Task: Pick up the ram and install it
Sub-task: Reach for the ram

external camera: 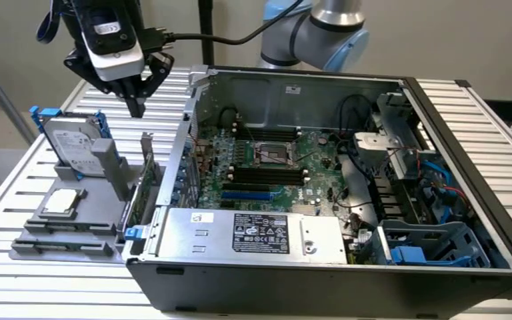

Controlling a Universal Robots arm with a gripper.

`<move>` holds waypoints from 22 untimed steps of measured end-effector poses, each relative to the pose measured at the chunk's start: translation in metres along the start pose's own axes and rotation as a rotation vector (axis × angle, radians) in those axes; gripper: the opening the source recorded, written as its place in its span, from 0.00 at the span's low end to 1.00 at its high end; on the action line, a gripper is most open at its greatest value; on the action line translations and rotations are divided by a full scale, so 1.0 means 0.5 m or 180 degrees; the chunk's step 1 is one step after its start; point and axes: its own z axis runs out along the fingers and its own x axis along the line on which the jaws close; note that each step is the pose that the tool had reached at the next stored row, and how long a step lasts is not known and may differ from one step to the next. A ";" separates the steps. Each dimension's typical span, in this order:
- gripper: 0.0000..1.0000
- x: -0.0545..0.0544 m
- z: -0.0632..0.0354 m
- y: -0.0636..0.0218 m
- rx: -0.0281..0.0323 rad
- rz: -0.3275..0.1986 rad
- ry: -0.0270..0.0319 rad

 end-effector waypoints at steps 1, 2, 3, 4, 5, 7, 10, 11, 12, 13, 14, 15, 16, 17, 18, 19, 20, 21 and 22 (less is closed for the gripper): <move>0.11 0.003 0.002 -0.002 0.0000 0.0001 0.0007; 0.11 0.006 0.003 -0.005 0.0001 0.0001 0.0012; 0.11 0.011 0.005 -0.008 0.0001 0.0002 0.0014; 0.11 0.015 0.006 -0.010 0.0001 0.0002 0.0016; 0.11 0.019 0.006 -0.013 0.0001 0.0002 0.0017; 0.11 0.028 0.007 -0.018 0.0001 0.0001 0.0017; 0.11 0.036 0.006 -0.026 0.0001 -0.0007 0.0018; 0.11 0.041 0.006 -0.028 0.0001 -0.0008 0.0018; 0.11 0.046 0.006 -0.031 0.0001 -0.0008 0.0018; 0.11 0.053 0.006 -0.033 0.0002 -0.0008 0.0018; 0.11 0.062 0.005 -0.035 0.0004 -0.0008 0.0018; 0.11 0.071 0.006 -0.037 0.0006 -0.0008 0.0018; 0.11 0.080 0.006 -0.039 0.0011 -0.0008 0.0018; 0.11 0.088 0.006 -0.041 0.0016 -0.0008 0.0017; 0.11 0.096 0.006 -0.042 0.0022 -0.0009 0.0017; 0.11 0.103 0.007 -0.043 0.0028 -0.0008 0.0017; 0.11 0.110 0.007 -0.045 0.0033 -0.0008 0.0016; 0.11 0.116 0.007 -0.046 0.0037 -0.0008 0.0016; 0.11 0.122 0.008 -0.048 0.0039 -0.0008 0.0016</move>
